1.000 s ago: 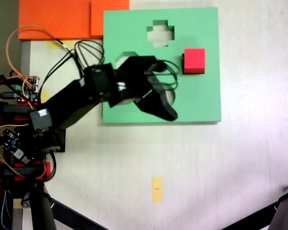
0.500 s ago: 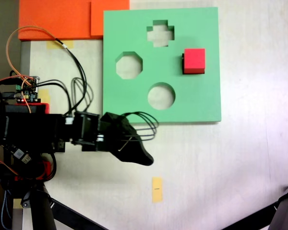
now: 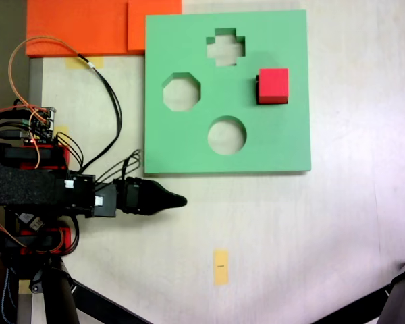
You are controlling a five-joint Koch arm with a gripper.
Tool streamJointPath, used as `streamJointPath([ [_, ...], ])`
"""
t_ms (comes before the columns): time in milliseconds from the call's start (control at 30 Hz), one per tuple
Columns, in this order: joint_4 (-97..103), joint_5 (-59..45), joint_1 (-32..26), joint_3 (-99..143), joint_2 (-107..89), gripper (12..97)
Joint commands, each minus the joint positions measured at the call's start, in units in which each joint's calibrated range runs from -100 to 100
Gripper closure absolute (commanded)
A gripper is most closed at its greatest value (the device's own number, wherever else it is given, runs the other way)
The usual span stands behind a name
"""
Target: Put the square block into the corresponding hole
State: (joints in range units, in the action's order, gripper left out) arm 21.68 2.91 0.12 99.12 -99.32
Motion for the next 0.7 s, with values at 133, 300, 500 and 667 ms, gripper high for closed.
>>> streamJointPath([
  [133, -20.29, -0.78, 0.29, 0.88, -0.68, 57.2],
  [300, -20.67, -0.63, 0.88, 0.88, -0.68, 60.3],
  [500, -20.58, -0.63, 0.78, 0.88, -0.68, 60.3],
  [667, -20.58, -0.63, 0.78, 0.88, -0.68, 60.3],
])
